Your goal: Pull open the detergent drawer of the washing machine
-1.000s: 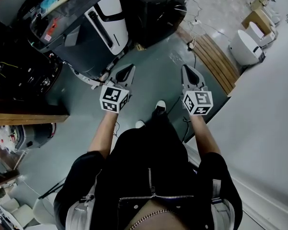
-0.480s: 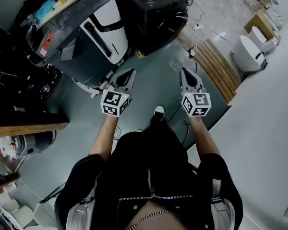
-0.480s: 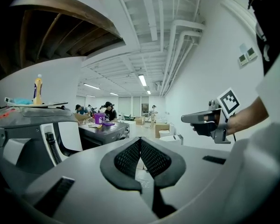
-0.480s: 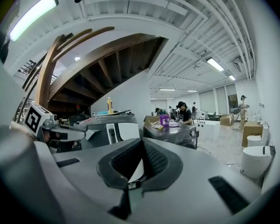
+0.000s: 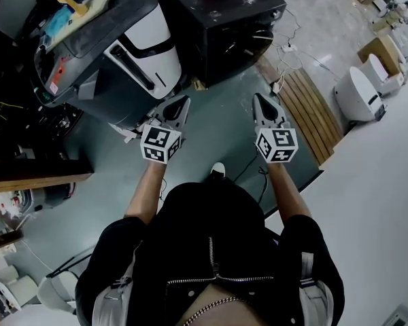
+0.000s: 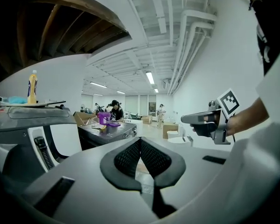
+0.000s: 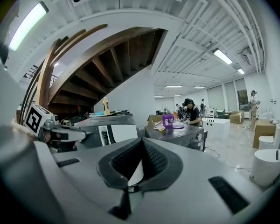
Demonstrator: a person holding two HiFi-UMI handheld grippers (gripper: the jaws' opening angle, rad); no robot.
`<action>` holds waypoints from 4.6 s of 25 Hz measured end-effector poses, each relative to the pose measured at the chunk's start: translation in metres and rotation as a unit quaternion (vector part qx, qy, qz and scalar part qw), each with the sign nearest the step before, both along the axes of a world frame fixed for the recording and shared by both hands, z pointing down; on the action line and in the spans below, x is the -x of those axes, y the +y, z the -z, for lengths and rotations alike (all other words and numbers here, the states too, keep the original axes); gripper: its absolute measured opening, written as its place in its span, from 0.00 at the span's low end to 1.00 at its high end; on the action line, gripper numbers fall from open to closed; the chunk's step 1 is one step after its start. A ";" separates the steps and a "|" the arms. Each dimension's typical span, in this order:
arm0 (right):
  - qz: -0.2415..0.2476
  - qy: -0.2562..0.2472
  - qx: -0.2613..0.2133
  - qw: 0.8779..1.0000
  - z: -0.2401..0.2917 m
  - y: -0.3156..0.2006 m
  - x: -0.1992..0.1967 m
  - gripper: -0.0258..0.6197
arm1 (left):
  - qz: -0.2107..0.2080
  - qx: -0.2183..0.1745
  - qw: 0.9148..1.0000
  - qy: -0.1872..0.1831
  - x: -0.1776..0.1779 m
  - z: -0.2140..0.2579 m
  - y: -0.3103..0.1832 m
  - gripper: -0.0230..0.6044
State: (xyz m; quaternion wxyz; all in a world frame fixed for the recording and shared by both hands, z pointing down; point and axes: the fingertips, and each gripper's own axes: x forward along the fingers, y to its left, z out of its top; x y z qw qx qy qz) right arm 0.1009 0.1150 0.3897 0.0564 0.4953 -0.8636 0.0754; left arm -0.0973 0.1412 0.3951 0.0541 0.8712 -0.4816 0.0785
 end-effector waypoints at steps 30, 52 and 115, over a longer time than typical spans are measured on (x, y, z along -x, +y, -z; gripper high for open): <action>-0.007 -0.048 0.046 0.998 -0.025 -0.219 0.010 0.05 | -0.024 0.009 1.000 -0.006 -0.012 -0.017 -0.219 0.07; -0.051 -0.062 0.102 0.992 -0.060 -0.316 0.040 0.04 | -0.104 0.046 0.994 -0.001 -0.019 -0.045 -0.355 0.07; 0.194 -0.632 0.243 0.710 -0.267 -0.483 0.089 0.53 | 0.078 0.250 0.965 -0.019 0.080 -0.207 -0.336 0.07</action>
